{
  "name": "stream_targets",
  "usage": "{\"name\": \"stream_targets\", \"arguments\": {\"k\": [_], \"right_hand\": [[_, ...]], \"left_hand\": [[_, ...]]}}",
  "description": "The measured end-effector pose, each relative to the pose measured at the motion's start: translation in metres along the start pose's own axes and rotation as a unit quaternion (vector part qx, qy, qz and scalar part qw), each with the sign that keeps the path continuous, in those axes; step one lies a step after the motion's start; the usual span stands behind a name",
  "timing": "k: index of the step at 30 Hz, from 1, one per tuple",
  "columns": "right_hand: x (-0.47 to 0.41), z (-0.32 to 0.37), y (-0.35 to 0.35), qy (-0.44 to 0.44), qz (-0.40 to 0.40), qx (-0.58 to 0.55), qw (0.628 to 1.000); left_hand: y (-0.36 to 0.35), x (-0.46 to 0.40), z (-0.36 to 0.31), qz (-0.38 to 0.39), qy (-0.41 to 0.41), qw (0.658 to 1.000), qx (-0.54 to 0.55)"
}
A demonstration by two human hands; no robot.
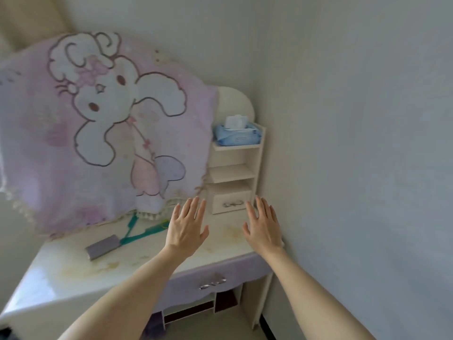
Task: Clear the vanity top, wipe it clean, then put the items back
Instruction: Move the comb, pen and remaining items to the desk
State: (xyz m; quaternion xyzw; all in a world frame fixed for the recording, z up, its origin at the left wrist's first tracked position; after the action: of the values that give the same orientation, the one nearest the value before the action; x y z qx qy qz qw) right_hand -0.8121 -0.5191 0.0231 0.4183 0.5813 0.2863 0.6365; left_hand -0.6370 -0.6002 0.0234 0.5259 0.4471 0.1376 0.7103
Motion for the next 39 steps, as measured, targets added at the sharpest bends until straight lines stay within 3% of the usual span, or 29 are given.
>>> {"name": "stream_targets", "arguments": {"k": [11,18,25,30,39], "right_hand": [[-0.065,0.07,-0.152,0.123,0.11,-0.088,0.982],[-0.103,0.096,-0.236,0.129,0.176,-0.118,0.969],[-0.142,0.099,-0.32,0.113,0.268,-0.135,0.947],[-0.163,0.104,-0.363,0.117,0.31,-0.133,0.934],[-0.198,0.106,-0.427,0.16,0.341,-0.167,0.911]], "left_hand": [[-0.096,0.025,0.099,0.114,0.177,0.977,-0.039],[-0.172,0.004,0.142,0.174,0.198,0.964,-0.043],[-0.255,-0.048,0.174,0.245,0.16,0.956,-0.014],[-0.297,-0.063,0.172,0.314,0.147,0.938,0.005],[-0.353,-0.078,0.169,0.348,0.181,0.92,0.016]]}}
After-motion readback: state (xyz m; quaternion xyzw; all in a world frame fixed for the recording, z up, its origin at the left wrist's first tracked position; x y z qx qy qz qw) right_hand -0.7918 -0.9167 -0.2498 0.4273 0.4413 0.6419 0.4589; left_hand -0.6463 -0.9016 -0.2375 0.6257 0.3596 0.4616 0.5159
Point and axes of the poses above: each hand's wrist, its own x-axis away from the middle knuckle, its own y-axis out of the back of the hand, z = x × y, the point moved 5 cm from there along -x, towards the middle knuckle, and after that the axes turned 5 degrees about y, right-handed, at the moved point
